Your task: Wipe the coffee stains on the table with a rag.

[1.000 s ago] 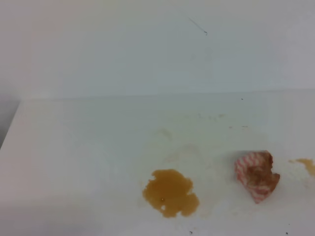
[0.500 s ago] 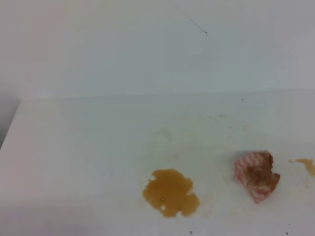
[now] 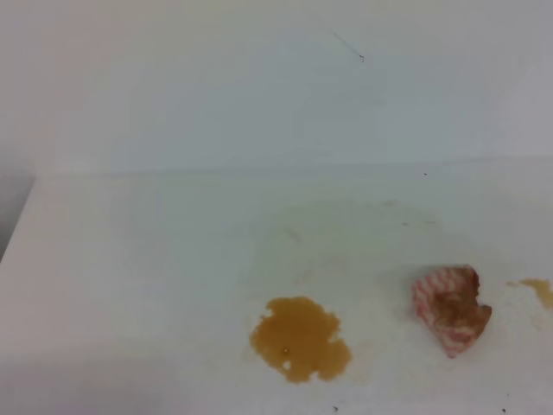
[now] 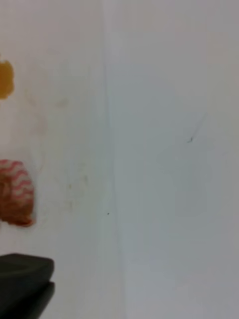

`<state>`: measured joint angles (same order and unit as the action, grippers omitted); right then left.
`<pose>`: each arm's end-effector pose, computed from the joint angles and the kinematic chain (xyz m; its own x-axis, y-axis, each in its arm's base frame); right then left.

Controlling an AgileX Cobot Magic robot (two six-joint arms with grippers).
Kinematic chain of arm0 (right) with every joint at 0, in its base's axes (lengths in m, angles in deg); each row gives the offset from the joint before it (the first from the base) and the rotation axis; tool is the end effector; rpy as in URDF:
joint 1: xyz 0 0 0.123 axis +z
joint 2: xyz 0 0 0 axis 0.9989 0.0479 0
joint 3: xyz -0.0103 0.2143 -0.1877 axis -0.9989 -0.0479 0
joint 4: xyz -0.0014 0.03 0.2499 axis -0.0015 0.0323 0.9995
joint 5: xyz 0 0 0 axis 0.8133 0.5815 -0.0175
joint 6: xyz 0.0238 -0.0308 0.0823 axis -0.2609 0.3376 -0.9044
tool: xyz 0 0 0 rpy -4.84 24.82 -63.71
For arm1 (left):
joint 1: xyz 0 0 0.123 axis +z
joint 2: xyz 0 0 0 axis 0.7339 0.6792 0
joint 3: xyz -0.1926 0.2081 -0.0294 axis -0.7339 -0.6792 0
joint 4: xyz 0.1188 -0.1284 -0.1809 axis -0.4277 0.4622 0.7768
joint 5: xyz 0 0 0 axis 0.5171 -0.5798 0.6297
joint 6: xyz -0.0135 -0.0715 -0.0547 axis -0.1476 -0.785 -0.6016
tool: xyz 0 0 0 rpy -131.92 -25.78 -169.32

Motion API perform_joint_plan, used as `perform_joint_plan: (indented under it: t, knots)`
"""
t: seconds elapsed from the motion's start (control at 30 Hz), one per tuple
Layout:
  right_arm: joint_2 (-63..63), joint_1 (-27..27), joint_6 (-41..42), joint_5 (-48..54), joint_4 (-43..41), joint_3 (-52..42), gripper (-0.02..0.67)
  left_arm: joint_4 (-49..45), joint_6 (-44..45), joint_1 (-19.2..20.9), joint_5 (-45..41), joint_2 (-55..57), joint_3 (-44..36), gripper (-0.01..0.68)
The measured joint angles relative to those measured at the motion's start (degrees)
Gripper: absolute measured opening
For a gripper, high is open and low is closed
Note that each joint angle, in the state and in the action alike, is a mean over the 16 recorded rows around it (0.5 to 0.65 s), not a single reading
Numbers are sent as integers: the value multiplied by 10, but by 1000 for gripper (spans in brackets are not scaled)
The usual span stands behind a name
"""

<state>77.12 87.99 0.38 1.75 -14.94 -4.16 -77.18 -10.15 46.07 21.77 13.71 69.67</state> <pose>0.0977 0.0147 0.3318 -0.3064 0.1247 -0.9437 -0.1144 0.9794 0.1665 0.0538 -0.0071 0.1852 -0.2357 -0.2801 -0.9306 0.0166 0.9563 -0.2920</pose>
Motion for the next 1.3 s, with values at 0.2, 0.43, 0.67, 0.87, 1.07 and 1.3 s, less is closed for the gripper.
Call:
perform_joint_plan:
  t: [0.2,0.43,0.67,0.87,1.07,1.3]
  knots:
    - [42,1,47,29,36,22,-2,0,0,0,0,0,0,-5]
    - [143,15,86,109,39,83,-2,0,0,0,0,0,0,-5]
    - [281,39,114,186,40,168,-2,0,0,0,0,0,0,-5]
    - [400,55,128,215,44,227,18,0,0,0,0,0,0,-5]
    - [501,59,149,214,68,264,120,0,0,0,0,0,0,-5]
    - [590,60,185,196,111,283,300,0,0,0,0,0,0,-5]
